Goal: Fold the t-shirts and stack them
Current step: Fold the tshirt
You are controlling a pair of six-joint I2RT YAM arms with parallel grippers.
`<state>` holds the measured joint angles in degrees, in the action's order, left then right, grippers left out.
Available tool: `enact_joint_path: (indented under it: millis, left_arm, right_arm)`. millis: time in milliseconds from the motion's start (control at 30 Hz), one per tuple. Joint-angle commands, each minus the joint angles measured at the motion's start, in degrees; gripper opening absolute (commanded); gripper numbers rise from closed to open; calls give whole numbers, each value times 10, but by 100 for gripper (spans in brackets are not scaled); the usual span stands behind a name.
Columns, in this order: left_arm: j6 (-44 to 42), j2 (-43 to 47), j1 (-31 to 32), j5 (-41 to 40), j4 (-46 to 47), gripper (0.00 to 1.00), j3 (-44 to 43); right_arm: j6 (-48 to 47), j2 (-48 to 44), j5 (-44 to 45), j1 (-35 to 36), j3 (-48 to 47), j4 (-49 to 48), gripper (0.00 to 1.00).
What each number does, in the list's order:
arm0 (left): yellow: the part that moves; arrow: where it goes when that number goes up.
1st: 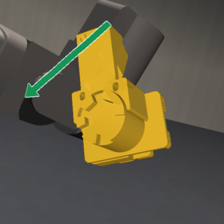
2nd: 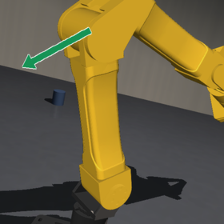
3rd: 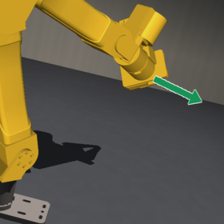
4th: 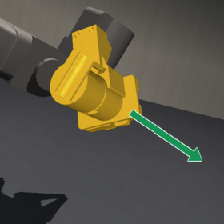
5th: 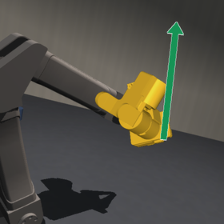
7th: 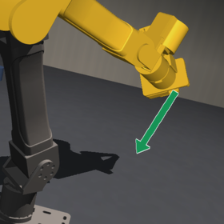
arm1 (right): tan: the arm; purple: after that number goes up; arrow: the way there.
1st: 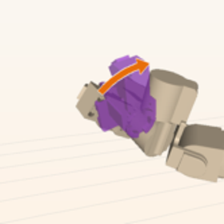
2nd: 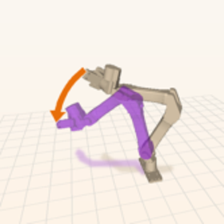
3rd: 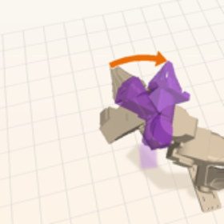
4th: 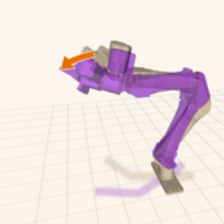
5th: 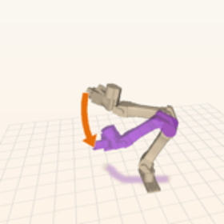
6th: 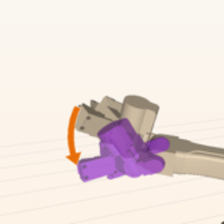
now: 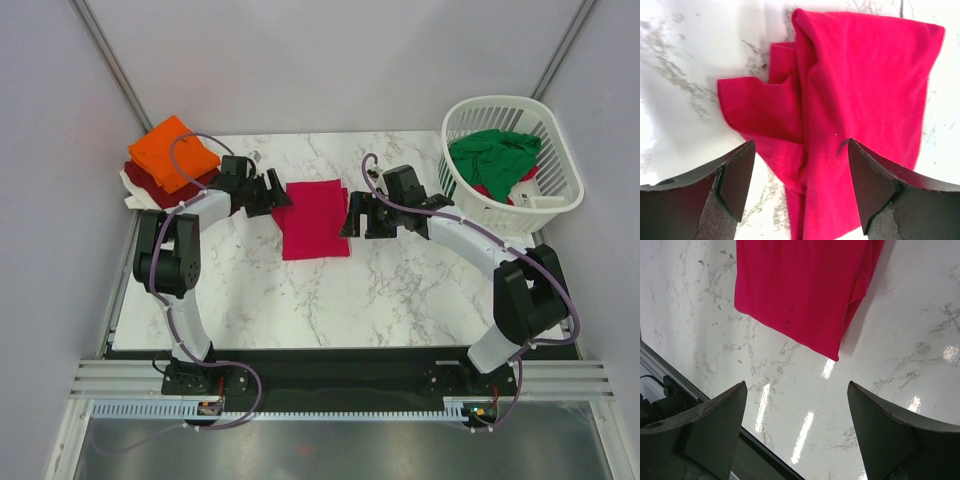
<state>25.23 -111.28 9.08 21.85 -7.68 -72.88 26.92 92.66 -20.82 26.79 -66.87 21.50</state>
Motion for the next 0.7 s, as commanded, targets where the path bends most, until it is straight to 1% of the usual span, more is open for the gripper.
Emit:
enact_joint_path:
  millis: [0,133,233,300,333,367,567,667]
  left_arm:
    - [-50,34,-1,-54,-15,82,-21]
    - [-60,6,1,-27,-1,83,-38]
    - [-60,-21,5,-27,-1,83,-60]
    - [-60,-55,6,-27,-1,83,-85]
    - [-69,-65,6,-23,12,88,-91]
    - [-52,-84,6,21,11,88,-97]
    - [-26,-97,6,12,12,89,-93]
    - [-26,-73,6,12,12,89,-69]
  right_arm:
    - [-16,3,-16,2,-7,-16,90]
    - [-18,16,-19,2,-12,-16,89]
    - [-19,19,-21,2,-8,-16,89]
    - [-22,17,-21,2,-5,-16,89]
    - [-23,17,-20,2,-5,-16,89]
    - [-25,17,-20,2,-3,-16,89]
    - [-27,11,-23,1,5,-15,89]
    - [-27,7,-23,2,5,-13,89]
